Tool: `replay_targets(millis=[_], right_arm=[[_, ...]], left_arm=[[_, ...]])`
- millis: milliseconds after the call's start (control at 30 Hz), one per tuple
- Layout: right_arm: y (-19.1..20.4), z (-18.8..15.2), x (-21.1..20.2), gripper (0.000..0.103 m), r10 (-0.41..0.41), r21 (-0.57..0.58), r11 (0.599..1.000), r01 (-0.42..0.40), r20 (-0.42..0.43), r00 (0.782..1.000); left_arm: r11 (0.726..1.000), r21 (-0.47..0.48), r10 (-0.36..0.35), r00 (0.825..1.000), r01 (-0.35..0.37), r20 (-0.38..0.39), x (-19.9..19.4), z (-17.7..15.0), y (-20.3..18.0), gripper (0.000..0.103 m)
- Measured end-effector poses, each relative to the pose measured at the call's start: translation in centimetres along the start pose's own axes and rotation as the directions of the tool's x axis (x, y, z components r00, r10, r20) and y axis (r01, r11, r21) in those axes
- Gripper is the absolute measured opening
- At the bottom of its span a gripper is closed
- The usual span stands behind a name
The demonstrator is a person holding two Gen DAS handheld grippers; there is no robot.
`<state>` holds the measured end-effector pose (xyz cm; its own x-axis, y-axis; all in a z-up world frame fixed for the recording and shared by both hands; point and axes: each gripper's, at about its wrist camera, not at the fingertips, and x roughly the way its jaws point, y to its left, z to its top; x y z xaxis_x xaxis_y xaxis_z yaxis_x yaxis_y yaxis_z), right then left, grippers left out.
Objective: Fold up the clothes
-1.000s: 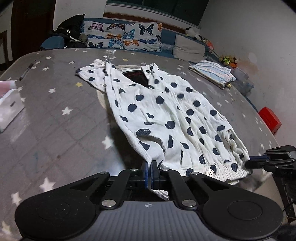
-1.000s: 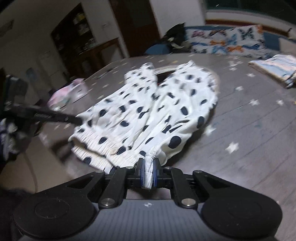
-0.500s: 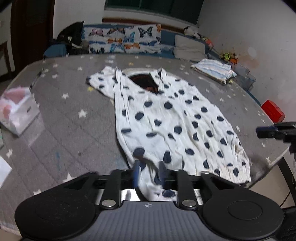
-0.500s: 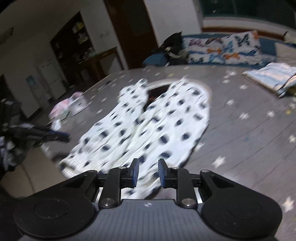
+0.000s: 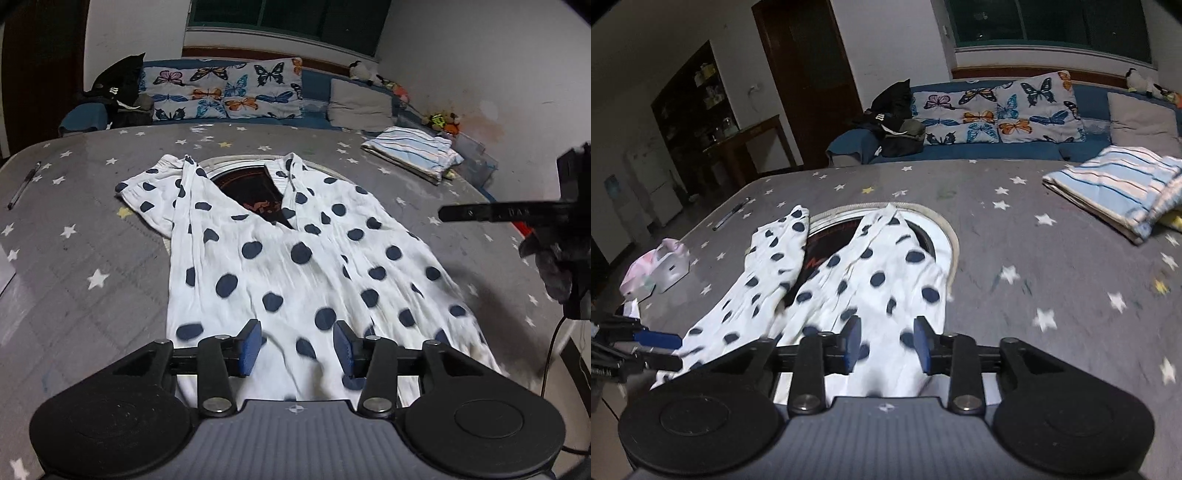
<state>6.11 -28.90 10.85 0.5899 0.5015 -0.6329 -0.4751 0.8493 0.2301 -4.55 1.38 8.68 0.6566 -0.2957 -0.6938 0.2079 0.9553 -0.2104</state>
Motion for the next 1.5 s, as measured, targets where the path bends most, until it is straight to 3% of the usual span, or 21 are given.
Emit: replay_targets(millis=[367, 733, 833, 900, 1000, 1133, 1267, 1400, 1500], right_arm=[[-2.3, 4.5, 8.4, 0.048, 0.007, -0.019, 1.0, -0.008, -0.052, 0.999], [-3.3, 5.8, 14.3, 0.048, 0.056, -0.019, 0.998, -0.058, -0.104, 0.993], [-3.3, 5.9, 15.3, 0.042, 0.074, -0.014, 0.997, -0.076, -0.115, 0.991], [-3.2, 5.9, 15.7, 0.024, 0.077, -0.012, 0.997, -0.079, -0.13, 0.989], [-2.6, 5.8, 15.7, 0.007, 0.057, -0.035, 0.997, -0.062, -0.123, 0.991], [-0.2, 6.2, 13.8, 0.004, 0.031, -0.141, 0.989, -0.039, -0.056, 0.998], [4.3, 5.9, 11.7, 0.003, 0.037, -0.33, 0.943, -0.037, -0.006, 0.999], [8.6, 4.4, 11.0, 0.005, 0.095, -0.439, 0.892, -0.107, -0.05, 0.994], [10.5, 3.3, 10.8, 0.009, 0.181, -0.432, 0.876, -0.214, -0.117, 0.976]], left_arm=[[0.998, -0.055, -0.01, 0.998, 0.007, -0.066, 3.1, 0.1, 1.0, 0.048], [0.998, -0.065, -0.017, 0.997, 0.012, -0.077, 3.8, 0.3, 1.3, 0.053], [0.998, -0.067, -0.02, 0.997, 0.014, -0.075, 3.9, 0.4, 1.4, 0.053], [0.998, -0.068, -0.021, 0.997, 0.016, -0.074, 4.0, 0.4, 1.4, 0.054], [0.998, -0.068, -0.024, 0.997, 0.019, -0.07, 4.0, 0.3, 1.4, 0.054], [0.997, -0.067, -0.027, 0.997, 0.023, -0.066, 4.0, 0.3, 1.4, 0.055], [0.997, -0.069, -0.031, 0.998, 0.027, -0.06, 4.0, 0.2, 1.5, 0.055], [0.997, -0.069, -0.032, 0.998, 0.028, -0.056, 3.9, 0.1, 1.6, 0.055], [0.997, -0.069, -0.035, 0.998, 0.031, -0.054, 3.9, 0.0, 1.6, 0.055]])
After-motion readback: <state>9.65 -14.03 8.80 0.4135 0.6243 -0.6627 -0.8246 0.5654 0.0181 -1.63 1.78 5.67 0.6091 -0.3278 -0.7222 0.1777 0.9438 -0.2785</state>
